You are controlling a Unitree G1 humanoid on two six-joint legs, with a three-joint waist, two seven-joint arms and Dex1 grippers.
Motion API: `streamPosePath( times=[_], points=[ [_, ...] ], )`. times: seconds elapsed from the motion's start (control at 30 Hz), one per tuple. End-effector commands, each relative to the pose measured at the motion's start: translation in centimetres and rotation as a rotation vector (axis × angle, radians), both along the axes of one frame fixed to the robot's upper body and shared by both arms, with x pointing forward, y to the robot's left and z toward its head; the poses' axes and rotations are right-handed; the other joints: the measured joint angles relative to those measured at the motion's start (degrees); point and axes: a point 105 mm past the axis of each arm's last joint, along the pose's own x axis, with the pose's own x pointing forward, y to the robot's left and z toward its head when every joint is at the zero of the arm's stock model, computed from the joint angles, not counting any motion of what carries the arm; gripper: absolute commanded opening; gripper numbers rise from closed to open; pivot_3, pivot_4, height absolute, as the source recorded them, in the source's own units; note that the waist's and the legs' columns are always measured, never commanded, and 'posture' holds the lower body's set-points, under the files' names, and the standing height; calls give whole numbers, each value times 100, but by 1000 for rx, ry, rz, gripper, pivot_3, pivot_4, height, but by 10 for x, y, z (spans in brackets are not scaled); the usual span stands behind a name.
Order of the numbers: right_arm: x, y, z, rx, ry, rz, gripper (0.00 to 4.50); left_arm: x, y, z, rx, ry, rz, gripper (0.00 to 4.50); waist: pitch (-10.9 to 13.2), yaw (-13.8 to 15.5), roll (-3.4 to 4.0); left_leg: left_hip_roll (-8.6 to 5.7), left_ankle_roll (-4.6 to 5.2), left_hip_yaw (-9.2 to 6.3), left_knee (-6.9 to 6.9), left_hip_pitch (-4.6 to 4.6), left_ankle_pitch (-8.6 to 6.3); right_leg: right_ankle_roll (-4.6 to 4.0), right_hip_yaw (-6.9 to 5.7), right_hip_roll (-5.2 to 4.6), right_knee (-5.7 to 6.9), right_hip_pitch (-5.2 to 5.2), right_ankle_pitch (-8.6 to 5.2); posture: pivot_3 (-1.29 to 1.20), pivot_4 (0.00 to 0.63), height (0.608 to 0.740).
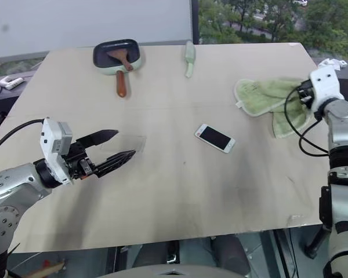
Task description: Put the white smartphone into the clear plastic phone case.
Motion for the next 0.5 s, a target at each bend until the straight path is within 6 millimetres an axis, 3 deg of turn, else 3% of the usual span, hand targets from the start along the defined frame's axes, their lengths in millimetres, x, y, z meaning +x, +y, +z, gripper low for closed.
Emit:
streamPosePath(
  times=[0.03, 0.1, 0.27, 0.37, 0.5],
  points=[
    [-14, -22, 13, -30, 5, -53, 3629, 0, 4, -1, 4, -8, 12, 4500, 2, -10, 6, 0, 0, 0, -1, 1, 0, 0, 6, 3, -1, -1, 0, 0, 150, 740],
    [-22, -14, 2, -50, 122, 37, 4418, 0, 5, -3, 5, -4, 16, 4500, 2, -12, 7, -1, 0, -10, -1, 3, 0, 1, 25, 16, -3, -2, 0, 0, 150, 740],
    [-56, 32, -9, -21, 309, 370, 4418, 0, 14, -10, 24, 15, 51, 4500, 2, 31, 10, 1, 0, -23, -1, 2, -1, 7, 28, 23, -4, -2, 3, 0, 150, 740],
    [-79, 83, -1, 29, 261, 665, 4418, 7, 31, -29, 125, 51, 104, 4500, 1, 61, 12, 0, 2, -27, 1, 3, -2, 9, 23, 25, -5, 1, 4, 0, 150, 740],
    [-104, 133, -11, 103, 275, 891, 4418, 23, 45, -49, 260, 67, 89, 4500, 0, 83, 12, 1, 22, -32, 3, 9, -13, 9, 24, 35, -5, 7, 4, 0, 150, 740]
  ],
)
